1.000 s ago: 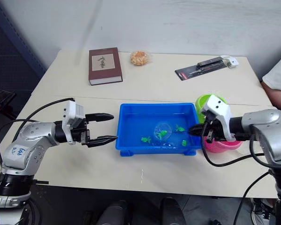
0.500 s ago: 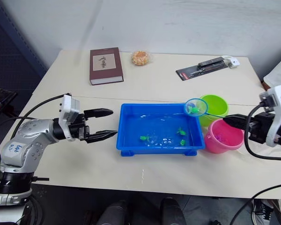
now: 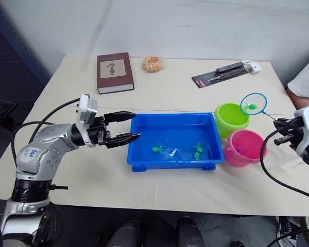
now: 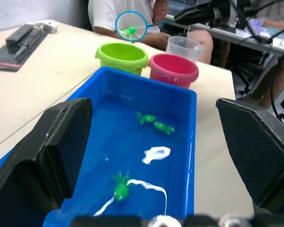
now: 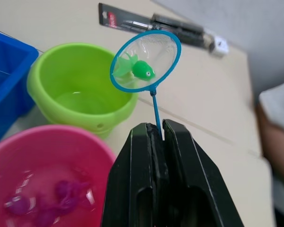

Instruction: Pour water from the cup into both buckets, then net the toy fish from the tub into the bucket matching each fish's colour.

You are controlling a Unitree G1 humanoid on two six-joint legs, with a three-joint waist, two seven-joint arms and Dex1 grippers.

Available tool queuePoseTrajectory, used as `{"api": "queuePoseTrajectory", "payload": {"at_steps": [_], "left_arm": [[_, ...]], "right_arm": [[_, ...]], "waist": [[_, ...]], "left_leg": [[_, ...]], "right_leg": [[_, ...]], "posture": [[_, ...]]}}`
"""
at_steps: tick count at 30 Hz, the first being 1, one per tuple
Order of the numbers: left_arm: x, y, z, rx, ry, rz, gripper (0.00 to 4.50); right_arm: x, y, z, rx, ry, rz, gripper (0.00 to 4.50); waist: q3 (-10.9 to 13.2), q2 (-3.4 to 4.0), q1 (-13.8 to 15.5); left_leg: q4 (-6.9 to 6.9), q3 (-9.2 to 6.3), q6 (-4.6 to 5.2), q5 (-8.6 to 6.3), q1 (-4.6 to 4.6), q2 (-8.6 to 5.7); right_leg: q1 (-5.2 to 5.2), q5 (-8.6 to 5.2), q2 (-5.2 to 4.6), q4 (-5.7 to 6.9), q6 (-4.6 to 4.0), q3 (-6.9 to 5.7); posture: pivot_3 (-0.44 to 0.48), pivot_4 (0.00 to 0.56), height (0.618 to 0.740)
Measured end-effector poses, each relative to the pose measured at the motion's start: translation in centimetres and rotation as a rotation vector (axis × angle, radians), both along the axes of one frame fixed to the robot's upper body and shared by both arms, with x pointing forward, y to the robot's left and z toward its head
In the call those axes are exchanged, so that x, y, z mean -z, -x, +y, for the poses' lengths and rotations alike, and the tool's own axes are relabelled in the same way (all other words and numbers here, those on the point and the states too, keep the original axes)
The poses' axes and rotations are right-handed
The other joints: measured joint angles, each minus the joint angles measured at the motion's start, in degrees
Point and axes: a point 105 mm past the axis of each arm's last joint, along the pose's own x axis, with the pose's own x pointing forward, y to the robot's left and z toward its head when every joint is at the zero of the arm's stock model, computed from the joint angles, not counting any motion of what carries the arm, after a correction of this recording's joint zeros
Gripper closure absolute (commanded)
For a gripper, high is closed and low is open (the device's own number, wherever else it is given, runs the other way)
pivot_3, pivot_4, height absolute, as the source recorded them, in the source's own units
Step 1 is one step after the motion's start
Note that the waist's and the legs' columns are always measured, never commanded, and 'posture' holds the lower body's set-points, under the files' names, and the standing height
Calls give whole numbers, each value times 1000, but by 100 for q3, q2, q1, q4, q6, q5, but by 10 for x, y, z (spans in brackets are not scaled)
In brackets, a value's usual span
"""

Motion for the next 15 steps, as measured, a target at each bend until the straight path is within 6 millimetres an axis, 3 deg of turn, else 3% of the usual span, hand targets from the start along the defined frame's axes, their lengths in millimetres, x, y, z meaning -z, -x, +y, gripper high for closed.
{"api": "queuePoseTrajectory", "payload": {"at_steps": [5, 12, 15], "left_arm": [[2, -1, -6, 4, -6, -4, 11], [3, -2, -4, -4, -24, -27, 11], [3, -2, -4, -7, -25, -30, 11]], "right_arm": [[0, -7, 6, -23, 267, -83, 4500], [8, -2, 13, -167, 936, -118, 4500], [9, -3, 10, -167, 1059, -169, 4500]], "waist": [[0, 0, 1], [0, 3, 2], [0, 3, -2]], "left_leg": [[0, 0, 1, 1, 0, -2], [1, 4, 4, 2, 2, -5], [2, 6, 3, 3, 3, -5]], "right_leg": [[0, 1, 2, -1, 1, -3], [1, 0, 3, -10, 2, -2], [0, 0, 2, -13, 2, -2]], "posture": [[0, 150, 738], [0, 150, 738], [0, 150, 738]]}}
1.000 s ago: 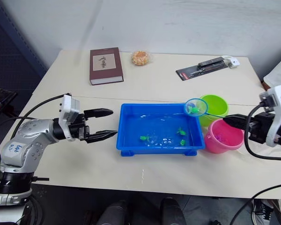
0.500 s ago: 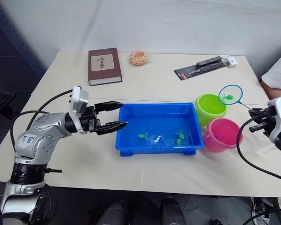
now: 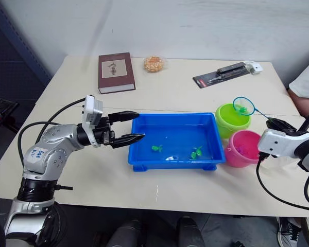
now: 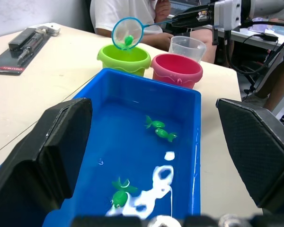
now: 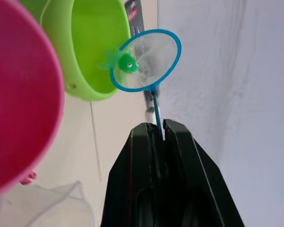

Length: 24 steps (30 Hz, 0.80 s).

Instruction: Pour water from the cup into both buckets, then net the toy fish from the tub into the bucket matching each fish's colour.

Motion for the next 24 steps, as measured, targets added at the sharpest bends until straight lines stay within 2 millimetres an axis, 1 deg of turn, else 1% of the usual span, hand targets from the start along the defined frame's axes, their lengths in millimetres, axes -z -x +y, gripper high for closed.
{"api": "queuePoseTrajectory", "payload": {"at_steps": [4, 6, 8, 9, 10, 11, 12, 13, 14, 16, 18, 19, 20, 21, 22, 24], "left_arm": [[0, 0, 0, -2, -1, 0, 11], [0, 0, 0, -2, 1, 0, 11], [0, -1, 0, -3, 1, 0, 11], [1, -1, 0, -4, 2, 2, 11], [1, -1, 0, -5, 2, 4, 11], [2, -2, 0, -6, 2, 6, 11], [2, -2, 1, -8, 2, 7, 11], [2, -2, 1, -8, 2, 6, 11], [2, -2, 2, -9, 0, 5, 11], [3, -2, 3, -12, -6, 4, 11], [4, -1, 5, -14, -10, 8, 11], [5, -1, 6, -16, -14, 10, 11], [7, -1, 8, -19, -23, 13, 11], [7, -1, 10, -23, -28, 11, 11], [6, -1, 12, -25, -33, 7, 11], [7, -1, 14, -27, -46, 2, 11]], "right_arm": [[-3, -2, 5, -55, 106, -69, 4500], [-6, -3, 10, -85, 126, -102, 4500], [-7, -3, 10, -90, 119, -107, 4500], [-7, -3, 8, -83, 92, -102, 4500], [-8, -4, 8, -78, 30, -102, 4500], [-10, -5, 8, -73, -62, -107, 4500], [-14, -7, 10, -76, -198, -103, 4500], [-17, -7, 15, -96, -334, -76, 4500], [-20, -6, 20, -123, -432, -44, 4500], [-33, -3, 34, -195, -591, 27, 4500], [-51, 3, 52, -283, -658, 115, 4500], [-54, 6, 58, -303, -662, 167, 4500], [-53, 11, 67, -318, -653, 261, 4500], [-49, 15, 73, -314, -635, 353, 4500], [-41, 19, 78, -297, -616, 453, 4500], [-24, 23, 85, -259, -607, 593, 4500]], "waist": [[0, 0, -26], [0, 0, -25], [0, 0, -17], [0, 0, -16], [0, 0, -15], [1, -2, -14], [1, -2, -13], [2, 0, -11], [3, 2, -10], [4, 5, -21], [4, 6, -13], [4, 6, -3], [4, 6, 2], [4, 6, 4], [4, 5, 12], [5, 4, 23]], "left_leg": [[0, 2, -4, 2, 2, 3], [0, 2, -5, 3, 2, 4], [0, 2, -5, 3, 2, 2], [0, 2, -4, 3, 1, 1], [0, 2, -4, 3, 2, 2], [1, -1, -4, 3, 1, 2], [2, -3, -4, 3, 2, 3], [2, -4, -3, 3, 2, 3], [2, -6, -3, 3, 1, 4], [2, -7, -3, 3, 2, 9], [2, -13, -3, 3, 2, 11], [2, -17, -3, 3, 1, 12], [2, -20, -2, 2, 0, 12], [1, -24, -1, 1, -1, 12], [2, -28, 2, 0, -1, 12], [2, -29, 5, -2, -2, 7]], "right_leg": [[-1, 0, 1, 0, 0, 0], [-1, 0, 2, 0, 0, -1], [0, 0, 2, 1, 0, 0], [0, 0, 3, 1, 0, 0], [2, 0, 3, 0, 0, -1], [4, 0, 3, 0, 1, -2], [6, 1, 3, 1, 1, -2], [7, 1, 3, 4, 2, -3], [9, 1, 2, 9, 2, -3], [9, 2, -2, 9, 4, -3], [11, 2, -8, 8, 4, -4], [13, 2, -8, 6, 4, -4], [14, 2, -10, 3, 4, -3], [17, 2, -11, -1, 4, -4], [21, 2, -12, -5, 3, -6], [24, 2, -20, -16, 4, -8]], "posture": [[0, 150, 738], [0, 150, 738], [0, 150, 738], [0, 150, 738], [0, 150, 738], [0, 150, 738], [0, 150, 738], [0, 150, 738], [0, 150, 738], [0, 150, 738], [0, 150, 738], [0, 150, 738], [0, 150, 738], [0, 150, 738], [0, 150, 738], [0, 150, 738]]}}
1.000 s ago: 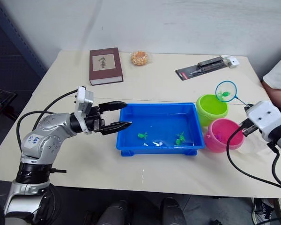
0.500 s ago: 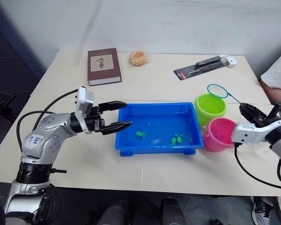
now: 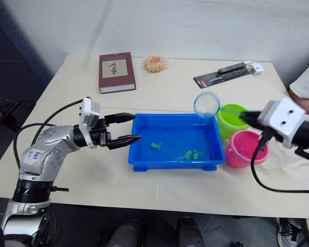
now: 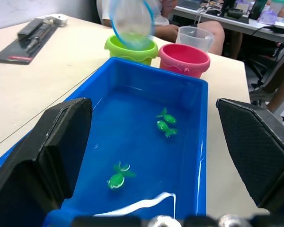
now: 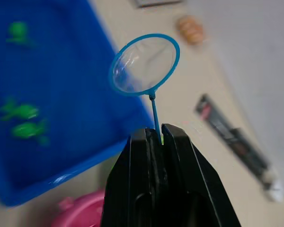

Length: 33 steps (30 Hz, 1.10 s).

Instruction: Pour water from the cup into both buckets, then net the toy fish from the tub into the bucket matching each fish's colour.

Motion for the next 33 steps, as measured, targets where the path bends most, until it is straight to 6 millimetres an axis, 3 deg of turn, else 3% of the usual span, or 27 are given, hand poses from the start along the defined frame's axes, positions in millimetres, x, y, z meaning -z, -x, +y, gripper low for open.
{"api": "queuePoseTrajectory", "payload": {"at_steps": [3, 7, 11, 16, 22, 33], "left_arm": [[2, 1, 3, 1, -18, -2, 11], [9, 4, 8, 1, -52, 8, 11], [13, 4, 14, -21, -84, 13, 11], [17, 6, 16, -32, -100, 16, 11], [17, 10, 12, -8, -116, 10, 11], [18, 12, 12, -19, -118, 7, 11]], "right_arm": [[20, 2, 8, 8, 33, 131, 4500], [35, -2, 9, 19, 169, 177, 4500], [41, -10, 7, -8, 332, 156, 4500], [42, -21, 9, -16, 384, 161, 4500], [43, -26, 26, -92, 394, 252, 4500], [45, -23, 20, 30, 186, 518, 4500]], "waist": [[0, 0, -7], [0, 1, -15], [1, 2, -28], [1, 2, -28], [2, 4, -30], [3, 4, -19]], "left_leg": [[0, 1, 3, -2, -2, -4], [-1, 2, 2, -2, -3, -4], [-2, 6, 1, -1, -4, -3], [-2, 6, 1, -1, -6, -4], [-2, 8, 0, -1, -7, -3], [-2, 5, 0, -1, -11, -4]], "right_leg": [[-2, 0, -4, -12, 1, 2], [-8, 0, -4, -20, 1, 2], [-14, 0, -3, -19, 1, 5], [-16, 0, -3, -20, 1, 5], [-20, 0, -3, -18, 1, 5], [-22, 0, -9, -17, 1, 3]], "posture": [[0, 150, 738], [0, 150, 738], [0, 150, 738], [0, 150, 738], [0, 150, 738], [0, 150, 738]]}}
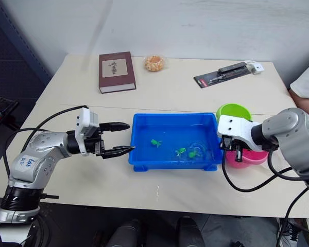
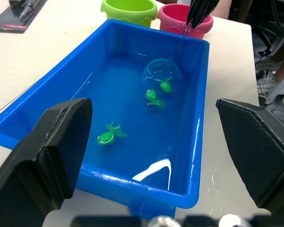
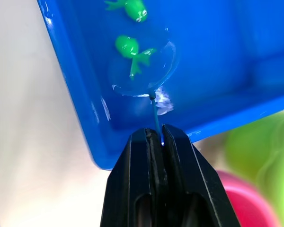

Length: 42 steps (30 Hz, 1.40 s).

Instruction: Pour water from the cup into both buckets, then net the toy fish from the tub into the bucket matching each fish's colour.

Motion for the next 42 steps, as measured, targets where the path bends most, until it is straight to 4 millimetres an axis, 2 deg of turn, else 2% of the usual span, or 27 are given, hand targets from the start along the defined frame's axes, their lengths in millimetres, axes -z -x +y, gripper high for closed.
{"api": "queuePoseTrajectory", "payload": {"at_steps": [6, 12, 15, 21, 24, 27, 31, 34, 36, 39, 42], "left_arm": [[2, 1, 1, -16, 1, 2, 11], [3, -1, 3, -21, 4, -2, 11], [5, -3, 5, -26, 6, 4, 11], [3, -3, 5, -29, 17, -4, 11], [3, -4, 5, -29, 21, -5, 11], [0, -5, 3, -24, 24, -12, 11], [-7, -7, 2, -7, 24, -31, 11], [-6, -9, 2, -11, 28, -19, 11], [-5, -9, 1, -9, 28, -17, 11], [-5, -10, 2, -11, 26, -13, 11], [-4, -9, 3, -16, 24, -7, 11]], "right_arm": [[-18, 7, 1, 97, -202, 89, 4500], [-19, 10, -14, 233, -406, 173, 4500], [-9, 15, -28, 306, -456, 198, 4500], [-27, 24, -39, 385, -639, 101, 4500], [-23, 31, -37, 415, -694, 76, 4500], [-12, 36, -39, 451, -649, 56, 4500], [-21, 30, -34, 385, -567, -47, 4500], [-25, 22, -22, 307, -540, -104, 4500], [-19, 17, -15, 258, -504, -116, 4500], [-1, 8, -15, 257, -393, -110, 4500], [0, 1, -10, 225, -340, -130, 4500]], "waist": [[0, 0, -3], [0, 0, 8], [0, 0, 24], [0, 0, 9], [0, 0, 15], [0, 0, 20], [0, 0, -9], [0, 0, -17], [0, 0, -4], [0, 0, 5], [0, 0, 3]], "left_leg": [[0, 0, 0, 0, 0, 1], [0, 1, 0, 0, 0, -1], [-1, -2, 0, 0, -5, -2], [0, -3, 0, 0, -7, 0], [0, -2, 0, 0, -6, 1], [2, 0, 1, 0, -6, -3], [0, 9, 2, 0, 3, -3], [-2, 11, 1, 0, 5, -1], [-2, 9, 1, 0, 3, -1], [0, 9, 3, 0, -1, -4], [0, 7, 3, 0, -2, -3]], "right_leg": [[-1, 0, 0, -1, 0, 0], [0, 0, -1, 0, 0, 0], [0, 0, -1, 6, 0, -4], [0, 2, 3, 14, 3, -5], [1, 2, 6, 22, 3, -4], [1, 2, 5, 25, 4, -2], [1, 3, 10, 21, 6, -3], [0, 3, 11, 9, 6, -2], [0, 3, 10, 9, 6, -1], [0, 3, 4, 12, 6, 2], [-2, 3, 4, 7, 6, 1]], "posture": [[0, 150, 738], [0, 150, 738], [0, 150, 738], [0, 150, 738], [0, 150, 738], [0, 150, 738], [0, 150, 738], [0, 150, 738], [0, 150, 738], [0, 150, 738], [0, 150, 738]]}}
